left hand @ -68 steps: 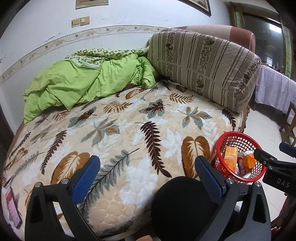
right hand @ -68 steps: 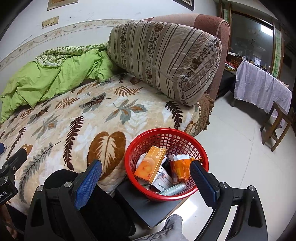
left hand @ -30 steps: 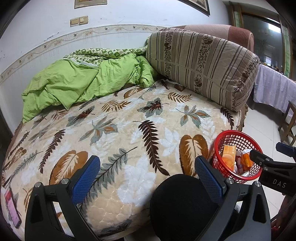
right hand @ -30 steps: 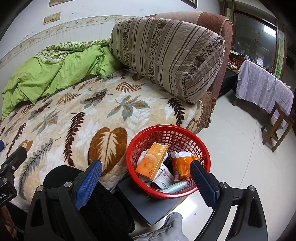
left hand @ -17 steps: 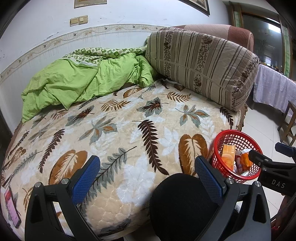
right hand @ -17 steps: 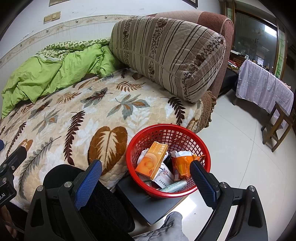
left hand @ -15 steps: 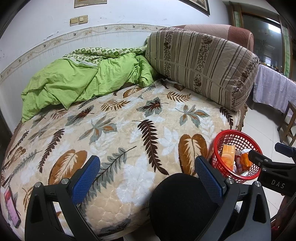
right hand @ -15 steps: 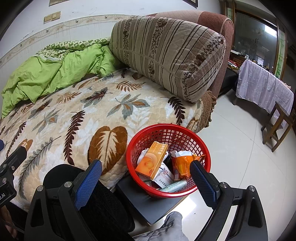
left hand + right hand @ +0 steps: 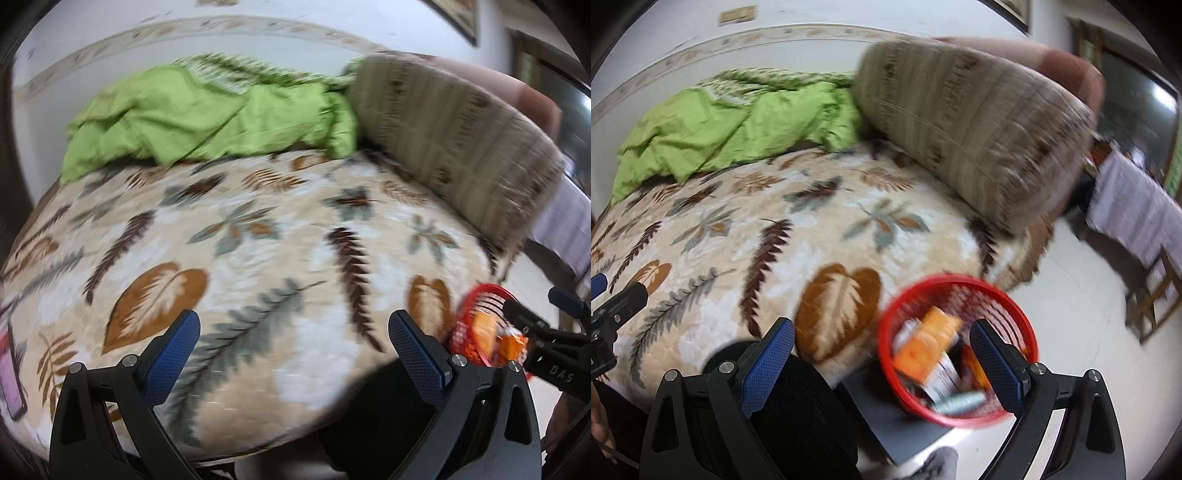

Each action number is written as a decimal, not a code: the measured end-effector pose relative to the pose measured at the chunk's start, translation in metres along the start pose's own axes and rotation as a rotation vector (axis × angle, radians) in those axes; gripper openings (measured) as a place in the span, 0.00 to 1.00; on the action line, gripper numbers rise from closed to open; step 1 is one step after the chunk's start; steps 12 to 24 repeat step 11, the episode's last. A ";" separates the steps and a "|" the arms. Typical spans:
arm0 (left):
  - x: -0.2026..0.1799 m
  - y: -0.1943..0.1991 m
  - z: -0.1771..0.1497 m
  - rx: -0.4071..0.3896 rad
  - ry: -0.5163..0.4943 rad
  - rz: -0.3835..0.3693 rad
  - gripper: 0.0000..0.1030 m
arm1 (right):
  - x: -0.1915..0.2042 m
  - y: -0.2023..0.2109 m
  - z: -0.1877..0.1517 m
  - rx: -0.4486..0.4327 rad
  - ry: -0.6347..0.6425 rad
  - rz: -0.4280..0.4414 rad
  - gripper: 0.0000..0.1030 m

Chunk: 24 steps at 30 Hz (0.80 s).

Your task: Collect trash

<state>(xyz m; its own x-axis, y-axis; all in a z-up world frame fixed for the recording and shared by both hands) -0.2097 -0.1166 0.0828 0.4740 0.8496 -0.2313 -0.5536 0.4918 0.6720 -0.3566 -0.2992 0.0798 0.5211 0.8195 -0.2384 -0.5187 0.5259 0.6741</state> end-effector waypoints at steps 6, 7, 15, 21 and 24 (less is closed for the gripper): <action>0.087 -0.032 0.022 0.023 0.176 0.175 0.98 | 0.079 -0.052 0.055 0.053 0.097 0.187 0.94; 0.100 -0.037 0.024 0.026 0.212 0.187 0.98 | 0.090 -0.061 0.059 0.065 0.105 0.198 0.94; 0.139 -0.065 0.038 0.052 0.247 0.259 0.99 | 0.154 -0.115 0.082 0.110 0.146 0.269 0.94; 0.139 -0.065 0.038 0.052 0.247 0.259 0.99 | 0.154 -0.115 0.082 0.110 0.146 0.269 0.94; 0.139 -0.065 0.038 0.052 0.247 0.259 0.99 | 0.154 -0.115 0.082 0.110 0.146 0.269 0.94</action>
Point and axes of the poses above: each gripper's, at about its wrist camera, not at the fingertips, and y roughly against the way its jaws point, x to its left, z to its top, the point moved 6 cm from there along -y, roughly the way its jaws point, and after that the axes turned 11 degrees about y, right-handed, at the moved point
